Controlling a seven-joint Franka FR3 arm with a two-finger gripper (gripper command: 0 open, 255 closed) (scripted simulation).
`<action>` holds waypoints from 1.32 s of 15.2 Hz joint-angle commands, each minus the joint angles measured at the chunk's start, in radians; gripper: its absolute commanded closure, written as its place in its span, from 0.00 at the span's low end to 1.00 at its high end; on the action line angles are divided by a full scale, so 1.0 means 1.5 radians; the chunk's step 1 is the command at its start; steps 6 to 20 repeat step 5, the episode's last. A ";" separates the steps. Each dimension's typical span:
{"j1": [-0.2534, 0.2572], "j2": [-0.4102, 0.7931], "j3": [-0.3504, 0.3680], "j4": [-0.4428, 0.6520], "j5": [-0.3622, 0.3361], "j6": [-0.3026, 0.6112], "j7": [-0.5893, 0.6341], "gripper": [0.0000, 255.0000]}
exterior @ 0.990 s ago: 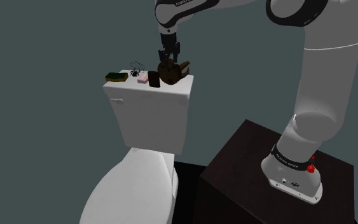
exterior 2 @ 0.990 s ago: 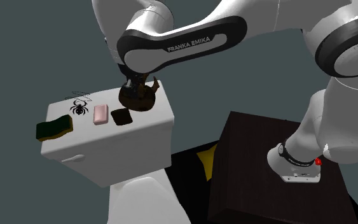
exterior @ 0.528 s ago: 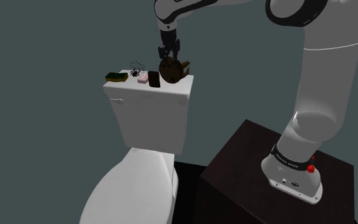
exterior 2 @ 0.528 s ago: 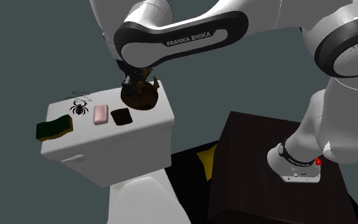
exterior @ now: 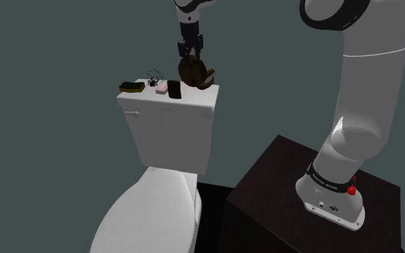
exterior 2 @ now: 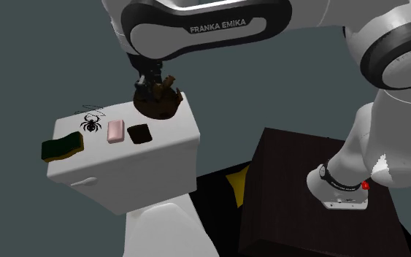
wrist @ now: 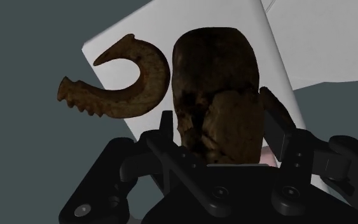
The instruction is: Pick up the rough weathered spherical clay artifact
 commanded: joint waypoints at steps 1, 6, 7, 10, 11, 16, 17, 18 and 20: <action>0.000 0.001 0.000 0.022 0.000 -0.020 -0.003 1.00; 0.000 0.004 0.000 0.045 0.001 -0.040 -0.005 1.00; 0.000 0.004 0.000 0.045 0.001 -0.040 -0.005 1.00; 0.000 0.004 0.000 0.045 0.001 -0.040 -0.005 1.00; 0.000 0.004 0.000 0.045 0.001 -0.040 -0.005 1.00; 0.000 0.004 0.000 0.045 0.001 -0.040 -0.005 1.00; 0.000 0.004 0.000 0.045 0.001 -0.040 -0.005 1.00; 0.000 0.004 0.000 0.045 0.001 -0.040 -0.005 1.00; 0.000 0.004 0.000 0.045 0.001 -0.040 -0.005 1.00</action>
